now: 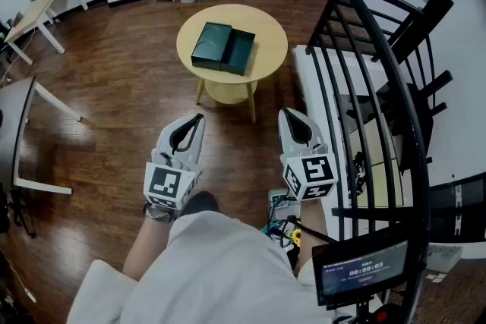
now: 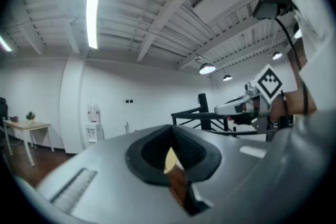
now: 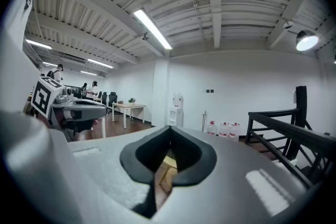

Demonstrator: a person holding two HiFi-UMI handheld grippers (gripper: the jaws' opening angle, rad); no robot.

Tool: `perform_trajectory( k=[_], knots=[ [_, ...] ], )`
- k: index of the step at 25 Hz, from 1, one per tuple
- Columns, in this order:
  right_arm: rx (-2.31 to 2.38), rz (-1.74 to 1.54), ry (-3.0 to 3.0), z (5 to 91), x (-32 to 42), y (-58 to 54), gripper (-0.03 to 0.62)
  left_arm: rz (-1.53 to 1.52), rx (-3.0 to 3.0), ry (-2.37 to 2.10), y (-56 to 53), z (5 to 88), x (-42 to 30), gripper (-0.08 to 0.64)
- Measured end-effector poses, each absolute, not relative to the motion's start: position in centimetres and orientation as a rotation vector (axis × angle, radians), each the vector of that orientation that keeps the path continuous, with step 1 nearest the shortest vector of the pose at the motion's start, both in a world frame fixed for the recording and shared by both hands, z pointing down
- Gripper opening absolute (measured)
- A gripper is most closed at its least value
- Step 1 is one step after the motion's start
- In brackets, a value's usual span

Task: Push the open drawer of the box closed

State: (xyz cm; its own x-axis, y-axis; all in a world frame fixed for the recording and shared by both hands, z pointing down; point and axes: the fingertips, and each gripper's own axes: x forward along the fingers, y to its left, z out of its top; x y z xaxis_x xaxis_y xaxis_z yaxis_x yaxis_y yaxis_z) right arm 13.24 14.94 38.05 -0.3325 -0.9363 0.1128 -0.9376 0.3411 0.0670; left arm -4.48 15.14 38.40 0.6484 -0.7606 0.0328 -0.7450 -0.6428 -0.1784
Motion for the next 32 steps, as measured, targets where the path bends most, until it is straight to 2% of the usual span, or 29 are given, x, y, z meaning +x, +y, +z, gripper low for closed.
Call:
perform_trajectory(
  k=[7,20,32],
  knots=[
    [1.761,0.033,-2.471,39.2,13.8,9.8,0.002,-0.147,-2.743,1.276,8.3,40.1,-5.3,0.008],
    [1.898,0.075,-2.397,39.1,13.6,-7.7,0.002,-0.170,-2.838,1.154,-11.2,40.7,-4.4,0.008],
    [1.890,0.212,-2.348,41.4,17.0,-13.8,0.002,-0.195,-2.882,1.196,-18.1,42.2,-2.5,0.008]
  ],
)
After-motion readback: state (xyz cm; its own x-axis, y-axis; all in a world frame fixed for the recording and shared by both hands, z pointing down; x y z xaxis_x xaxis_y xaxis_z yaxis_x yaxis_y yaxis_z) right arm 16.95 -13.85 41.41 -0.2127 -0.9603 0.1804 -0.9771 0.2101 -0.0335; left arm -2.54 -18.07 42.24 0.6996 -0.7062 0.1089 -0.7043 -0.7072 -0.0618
